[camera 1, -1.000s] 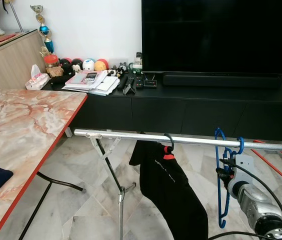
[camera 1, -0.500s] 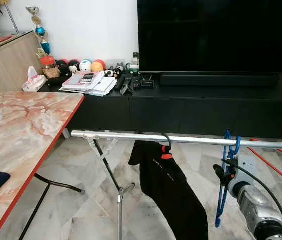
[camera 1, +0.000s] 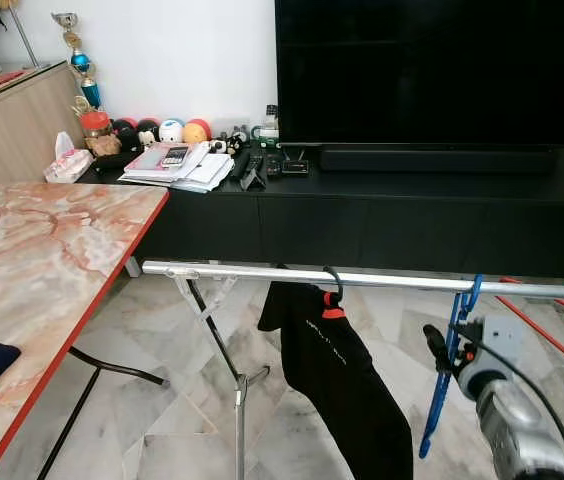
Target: Hang hanger
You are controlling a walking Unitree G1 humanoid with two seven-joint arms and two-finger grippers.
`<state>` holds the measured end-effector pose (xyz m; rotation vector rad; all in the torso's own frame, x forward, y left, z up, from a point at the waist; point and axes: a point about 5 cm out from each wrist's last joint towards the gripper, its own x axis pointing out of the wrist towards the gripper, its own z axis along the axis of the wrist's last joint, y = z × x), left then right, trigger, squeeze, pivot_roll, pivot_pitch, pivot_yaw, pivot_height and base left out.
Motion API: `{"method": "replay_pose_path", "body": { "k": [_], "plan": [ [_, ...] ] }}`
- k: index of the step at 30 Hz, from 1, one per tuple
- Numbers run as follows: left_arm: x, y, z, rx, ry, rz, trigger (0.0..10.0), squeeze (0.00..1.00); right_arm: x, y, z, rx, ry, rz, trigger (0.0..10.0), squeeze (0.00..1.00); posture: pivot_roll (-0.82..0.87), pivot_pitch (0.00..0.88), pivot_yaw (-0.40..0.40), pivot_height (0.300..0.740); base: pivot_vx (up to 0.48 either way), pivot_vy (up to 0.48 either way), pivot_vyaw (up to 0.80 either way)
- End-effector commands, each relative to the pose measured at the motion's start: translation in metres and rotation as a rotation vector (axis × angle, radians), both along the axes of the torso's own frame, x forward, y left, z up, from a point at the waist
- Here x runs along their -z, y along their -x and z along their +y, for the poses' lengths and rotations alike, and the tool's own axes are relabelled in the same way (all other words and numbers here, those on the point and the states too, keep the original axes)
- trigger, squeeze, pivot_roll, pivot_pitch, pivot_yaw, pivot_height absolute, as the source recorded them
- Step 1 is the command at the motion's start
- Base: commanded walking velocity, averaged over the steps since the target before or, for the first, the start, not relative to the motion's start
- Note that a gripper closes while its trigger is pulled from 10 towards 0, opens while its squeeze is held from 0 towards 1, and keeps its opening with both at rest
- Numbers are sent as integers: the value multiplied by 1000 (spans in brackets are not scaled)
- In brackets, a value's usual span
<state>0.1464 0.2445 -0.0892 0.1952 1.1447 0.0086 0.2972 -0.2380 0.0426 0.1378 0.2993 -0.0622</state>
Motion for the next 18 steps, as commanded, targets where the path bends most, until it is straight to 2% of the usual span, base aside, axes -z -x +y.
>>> {"method": "replay_pose_path", "body": {
  "k": [1, 3, 5, 6, 7, 11, 14, 17, 18],
  "plan": [
    [1, 5, 2, -6, -8, 4, 10000, 0, -10, -1, 2, 1, 13, -73, 10000, 984, -39, 0, 37, 740, 0, 0, 0],
    [2, 7, 3, -4, -5, 5, 10000, 0, -12, 2, 3, 19, 14, -102, 10000, 894, -53, 0, 41, 740, 0, 0, 0],
    [2, 8, 3, -2, -4, 6, 10000, 0, -12, 3, 3, 26, 14, -111, 10000, 894, -56, 0, 42, 740, 0, 0, 0],
    [2, 9, 3, 1, -5, 8, 10000, 0, -13, 5, 3, 31, 15, -121, 10000, 769, -59, 0, 42, 740, 0, 0, 0],
    [2, 10, 3, 8, -8, 12, 10000, 0, -15, 8, 4, 38, 15, -137, 10000, 0, -59, 0, 49, 740, 0, 0, 0],
    [4, 13, 2, 34, -12, 10, 10000, 0, -22, 17, 1, 60, 53, -209, 10000, 0, -59, 0, 55, 740, 0, 0, 0],
    [6, 17, -1, 57, -6, 17, 10000, 0, -31, 21, -6, 104, 45, -259, 10000, 0, -84, 0, 68, 740, 0, 0, 0],
    [10, 5, -43, 124, 47, -19, 10000, 0, -42, 22, -10, 107, 65, -299, 10000, 0, -105, 0, 79, 740, 0, 0, 0],
    [10, 5, -44, 127, 49, -19, 10000, 0, -44, 22, -11, 107, 68, -308, 10000, 0, -105, 0, 79, 740, 0, 0, 0]
  ]
}}
